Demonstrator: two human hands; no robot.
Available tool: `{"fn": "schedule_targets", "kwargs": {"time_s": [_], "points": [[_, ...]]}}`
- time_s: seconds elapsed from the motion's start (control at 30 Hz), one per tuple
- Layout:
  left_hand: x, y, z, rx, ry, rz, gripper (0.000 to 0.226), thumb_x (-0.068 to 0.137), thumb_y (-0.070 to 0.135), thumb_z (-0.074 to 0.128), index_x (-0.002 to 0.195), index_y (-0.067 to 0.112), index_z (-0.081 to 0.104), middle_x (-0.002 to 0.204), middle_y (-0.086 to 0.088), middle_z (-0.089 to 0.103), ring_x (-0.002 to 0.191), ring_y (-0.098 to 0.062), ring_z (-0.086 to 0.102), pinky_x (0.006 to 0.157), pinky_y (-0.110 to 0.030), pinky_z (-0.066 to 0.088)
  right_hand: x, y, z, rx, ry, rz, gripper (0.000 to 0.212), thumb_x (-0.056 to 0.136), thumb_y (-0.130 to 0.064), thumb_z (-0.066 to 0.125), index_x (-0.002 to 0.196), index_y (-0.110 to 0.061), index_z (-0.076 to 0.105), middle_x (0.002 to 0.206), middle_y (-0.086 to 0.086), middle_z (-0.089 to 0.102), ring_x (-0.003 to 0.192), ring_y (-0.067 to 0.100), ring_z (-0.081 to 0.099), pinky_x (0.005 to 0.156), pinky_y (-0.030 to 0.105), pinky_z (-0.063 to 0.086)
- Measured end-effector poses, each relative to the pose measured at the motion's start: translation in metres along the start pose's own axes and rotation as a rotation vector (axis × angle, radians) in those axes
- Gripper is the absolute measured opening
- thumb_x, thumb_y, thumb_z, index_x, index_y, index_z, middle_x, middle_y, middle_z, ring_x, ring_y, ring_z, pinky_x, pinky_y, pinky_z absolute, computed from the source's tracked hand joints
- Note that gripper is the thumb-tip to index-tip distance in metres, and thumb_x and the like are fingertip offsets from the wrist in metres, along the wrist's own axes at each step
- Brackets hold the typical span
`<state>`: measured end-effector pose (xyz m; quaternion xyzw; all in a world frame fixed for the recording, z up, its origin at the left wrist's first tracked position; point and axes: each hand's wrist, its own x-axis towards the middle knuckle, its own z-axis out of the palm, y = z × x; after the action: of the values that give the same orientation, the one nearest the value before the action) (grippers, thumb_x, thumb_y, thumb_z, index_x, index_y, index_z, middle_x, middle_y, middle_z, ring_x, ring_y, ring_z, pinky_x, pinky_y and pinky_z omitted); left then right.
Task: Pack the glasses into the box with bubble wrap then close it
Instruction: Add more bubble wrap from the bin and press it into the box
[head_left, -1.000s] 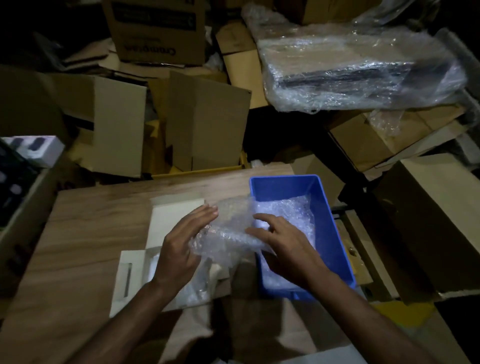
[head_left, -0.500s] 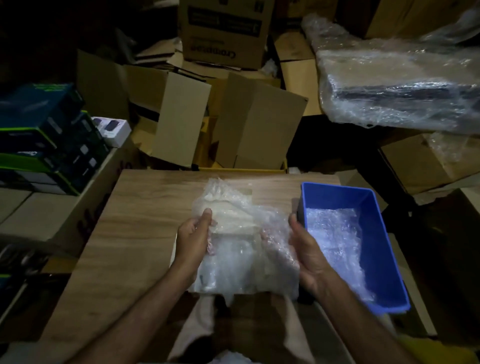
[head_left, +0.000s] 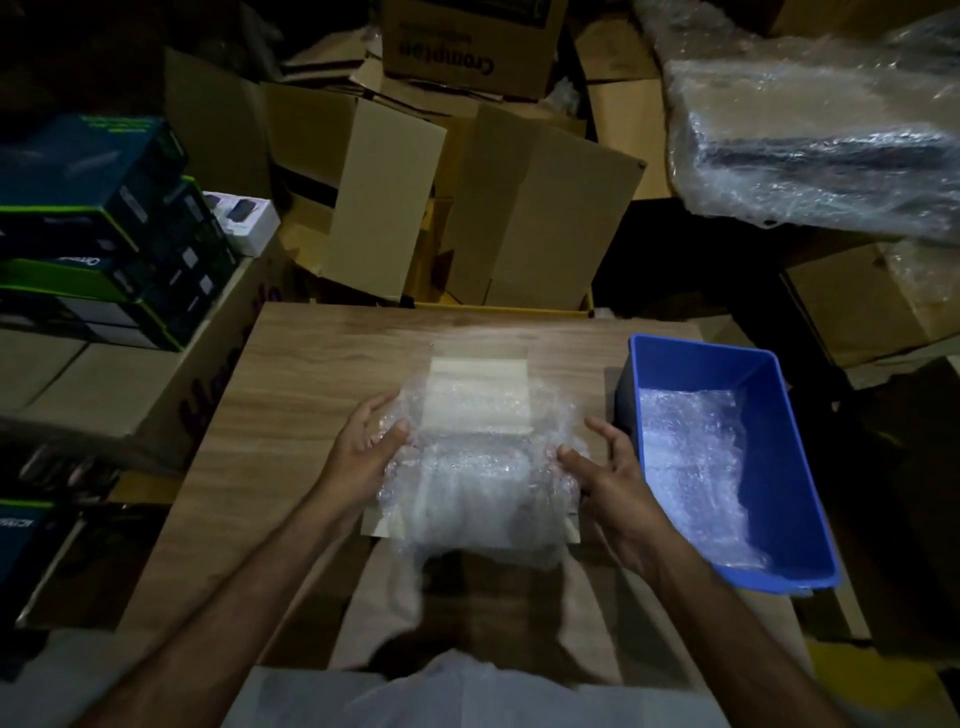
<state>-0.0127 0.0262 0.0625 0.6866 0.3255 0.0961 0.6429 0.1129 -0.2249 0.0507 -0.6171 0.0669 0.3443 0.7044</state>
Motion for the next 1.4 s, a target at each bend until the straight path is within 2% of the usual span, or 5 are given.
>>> {"fn": "schedule_targets", "kwargs": {"time_s": [0.37,0.63,0.77,1.03,1.4], "points": [[-0.01,0.019,-0.023,0.353,-0.329,-0.023,0.077,0.068,0.006,0.09,0.137,0.024,0.06,0.121,0.011,0.07,0.106,-0.006,0.07,0.087,-0.023,0.058,-0.002,-0.009,0.006,-0.636,-0.129,-0.261,0.054,0.071,-0.008,0.091,0.12,-0.024,0.073,0.123,-0.005,0.07,0.105,0.008,0.069,0.081,0.014,0.056],[-0.002,0.004,-0.028,0.772,-0.146,0.3,0.014,0.081,0.041,0.081,0.084,0.029,0.076,0.109,0.012,0.057,0.105,-0.006,0.05,0.083,-0.03,0.045,0.011,-0.015,-0.003,-1.209,-0.082,-0.48,0.02,0.083,-0.035,0.078,0.079,-0.016,0.075,0.089,0.008,0.065,0.096,0.012,0.053,0.082,0.028,0.046],[-0.013,0.014,-0.035,0.371,-0.336,0.195,0.046,0.079,0.059,0.076,0.085,0.014,0.073,0.103,-0.006,0.073,0.097,-0.019,0.07,0.079,-0.039,0.059,-0.002,-0.041,-0.009,-0.899,-0.255,-0.308,0.017,0.09,-0.028,0.077,0.096,-0.013,0.071,0.117,-0.011,0.061,0.108,0.001,0.057,0.087,0.022,0.048],[-0.017,0.052,-0.033,0.36,-0.991,-0.112,0.055,0.085,-0.004,0.076,0.134,0.009,0.054,0.119,-0.011,0.072,0.109,-0.028,0.071,0.087,-0.037,0.06,-0.009,-0.059,0.014,-0.363,-0.377,-0.117,0.032,0.089,-0.022,0.075,0.106,0.004,0.067,0.097,0.022,0.073,0.087,0.03,0.069,0.074,0.034,0.059],[-0.032,0.032,0.025,0.004,-0.289,0.008,0.023,0.097,0.014,0.064,0.11,-0.004,0.066,0.096,-0.009,0.077,0.08,-0.02,0.068,0.072,-0.036,0.057,-0.025,0.002,0.024,0.581,-0.511,0.271,0.109,0.071,-0.085,0.061,0.146,-0.006,0.051,0.144,0.026,0.054,0.133,0.042,0.054,0.116,0.057,0.035]]}}
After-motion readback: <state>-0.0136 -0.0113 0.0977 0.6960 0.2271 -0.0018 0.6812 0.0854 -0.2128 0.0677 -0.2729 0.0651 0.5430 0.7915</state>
